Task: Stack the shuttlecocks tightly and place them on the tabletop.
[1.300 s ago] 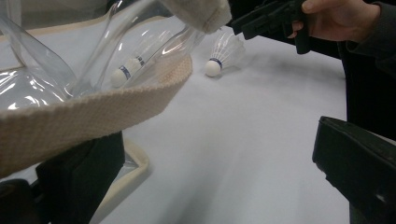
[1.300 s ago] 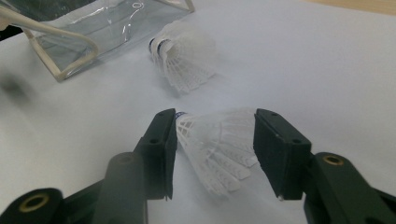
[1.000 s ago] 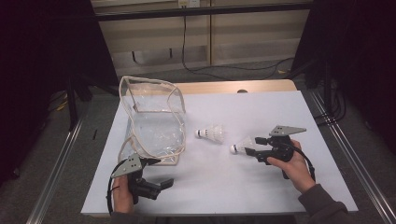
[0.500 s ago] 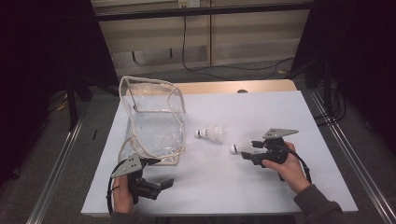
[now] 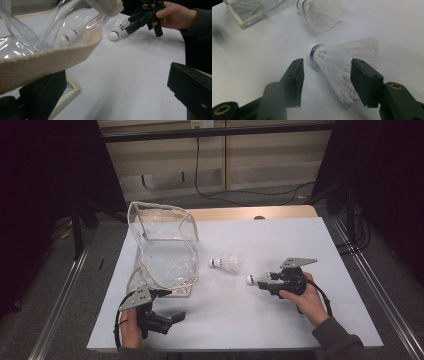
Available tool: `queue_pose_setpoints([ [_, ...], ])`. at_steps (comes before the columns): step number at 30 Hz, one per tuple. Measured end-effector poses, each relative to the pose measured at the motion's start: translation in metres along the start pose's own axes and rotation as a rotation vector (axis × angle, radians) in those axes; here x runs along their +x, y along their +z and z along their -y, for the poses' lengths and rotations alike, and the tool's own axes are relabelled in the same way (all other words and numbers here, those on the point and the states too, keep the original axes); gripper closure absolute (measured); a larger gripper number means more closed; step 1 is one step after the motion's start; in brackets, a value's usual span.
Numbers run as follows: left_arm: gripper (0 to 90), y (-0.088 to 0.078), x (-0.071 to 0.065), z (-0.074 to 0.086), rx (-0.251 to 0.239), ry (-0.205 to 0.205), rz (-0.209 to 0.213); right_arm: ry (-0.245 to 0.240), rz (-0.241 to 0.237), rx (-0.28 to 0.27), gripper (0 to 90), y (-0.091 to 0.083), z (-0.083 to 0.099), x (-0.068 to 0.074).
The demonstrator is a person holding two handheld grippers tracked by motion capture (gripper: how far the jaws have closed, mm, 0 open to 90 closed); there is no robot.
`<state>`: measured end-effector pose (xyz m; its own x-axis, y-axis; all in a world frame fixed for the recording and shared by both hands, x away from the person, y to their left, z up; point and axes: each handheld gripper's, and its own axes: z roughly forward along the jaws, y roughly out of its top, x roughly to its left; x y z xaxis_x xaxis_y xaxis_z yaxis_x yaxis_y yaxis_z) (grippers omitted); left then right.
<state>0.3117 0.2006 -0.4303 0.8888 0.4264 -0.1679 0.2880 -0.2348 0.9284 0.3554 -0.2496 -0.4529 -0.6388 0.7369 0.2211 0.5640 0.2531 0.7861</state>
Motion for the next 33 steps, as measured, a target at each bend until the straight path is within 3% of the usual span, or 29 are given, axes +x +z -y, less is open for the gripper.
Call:
queue_pose_setpoints([
  [22, 2.5, 0.0005, 0.0009, -0.0001, -0.003, -0.004, -0.004, -0.018, -0.018, 0.013, 78.7, 0.0032, 0.0005, -0.0012],
  [33, 2.3, -0.0005, 0.0009, -0.0012, -0.022, -0.023, -0.020, -0.043, -0.036, 0.019, 89.1, 0.0017, -0.0009, 0.0023],
])
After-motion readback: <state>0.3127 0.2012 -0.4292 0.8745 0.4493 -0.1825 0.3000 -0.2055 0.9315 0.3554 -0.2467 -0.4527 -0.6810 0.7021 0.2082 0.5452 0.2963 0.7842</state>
